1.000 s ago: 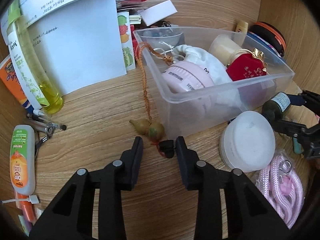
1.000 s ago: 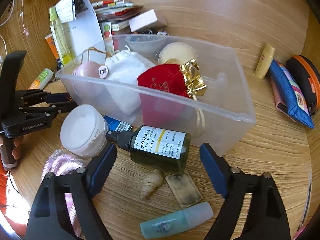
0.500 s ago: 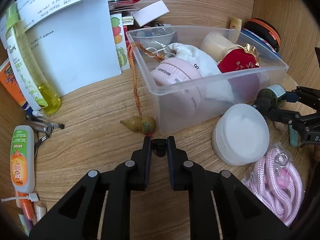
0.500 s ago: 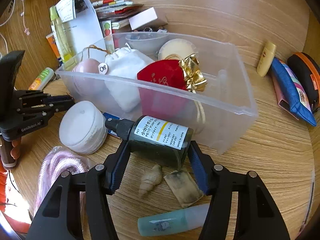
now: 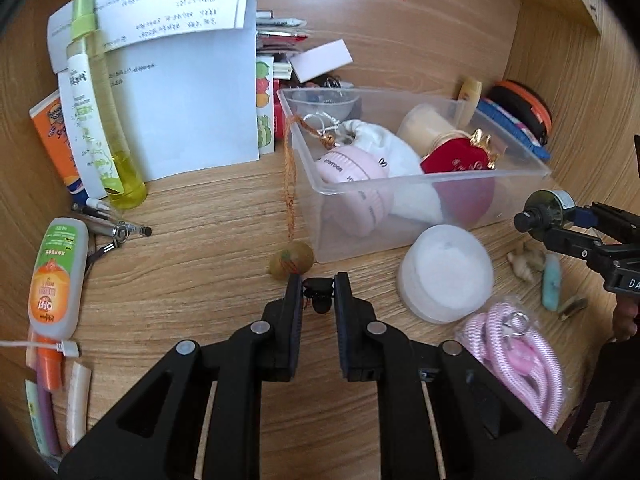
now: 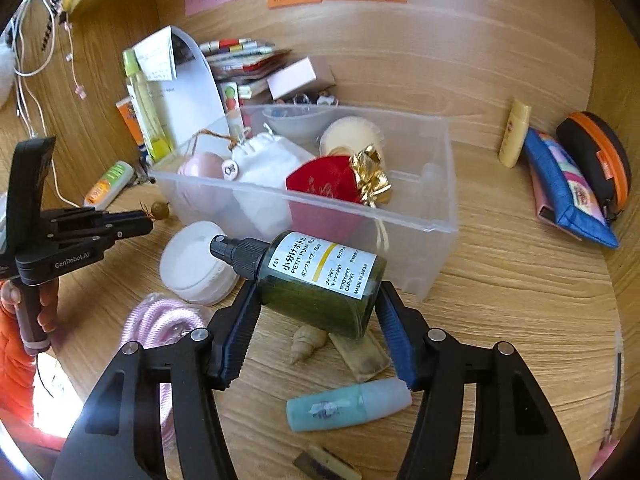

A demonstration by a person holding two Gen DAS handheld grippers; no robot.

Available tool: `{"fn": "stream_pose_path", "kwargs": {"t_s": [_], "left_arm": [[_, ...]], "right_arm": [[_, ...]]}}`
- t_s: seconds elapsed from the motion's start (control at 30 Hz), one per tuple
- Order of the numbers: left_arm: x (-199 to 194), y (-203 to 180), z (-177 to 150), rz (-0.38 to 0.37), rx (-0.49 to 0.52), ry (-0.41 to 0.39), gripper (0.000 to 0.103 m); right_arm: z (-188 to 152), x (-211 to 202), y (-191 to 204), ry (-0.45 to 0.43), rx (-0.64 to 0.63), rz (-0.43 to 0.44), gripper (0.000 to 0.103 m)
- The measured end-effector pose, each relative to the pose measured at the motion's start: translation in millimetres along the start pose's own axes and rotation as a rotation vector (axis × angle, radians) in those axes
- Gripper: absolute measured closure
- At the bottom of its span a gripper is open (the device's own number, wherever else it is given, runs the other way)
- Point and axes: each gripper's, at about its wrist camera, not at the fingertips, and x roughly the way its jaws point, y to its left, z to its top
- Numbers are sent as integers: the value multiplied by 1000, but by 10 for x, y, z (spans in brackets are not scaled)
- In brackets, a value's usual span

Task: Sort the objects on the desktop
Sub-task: 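Carry the green bottle into the clear box with the right gripper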

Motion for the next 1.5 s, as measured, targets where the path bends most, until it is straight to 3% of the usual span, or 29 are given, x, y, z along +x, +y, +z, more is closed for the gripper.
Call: {"fn": "stream_pose_path", "kwargs": {"t_s": [0.47,0.83,1.13,1.5], "left_arm": [[-380,-100,62,-21,-43,-97,89],[-455,-164,320,-64,-54,-168,89],[-157,-171,534,-111,-76,-127,89],[124,-229,633,-96,-41,-83,89]], "right_arm": [[62,-243,-153,-78,50,26,48],[167,-265,-211,-112,57,36,48],[263,-164,-308,-110,75,41,48],[463,172,-317,-72,61,32,48]]}}
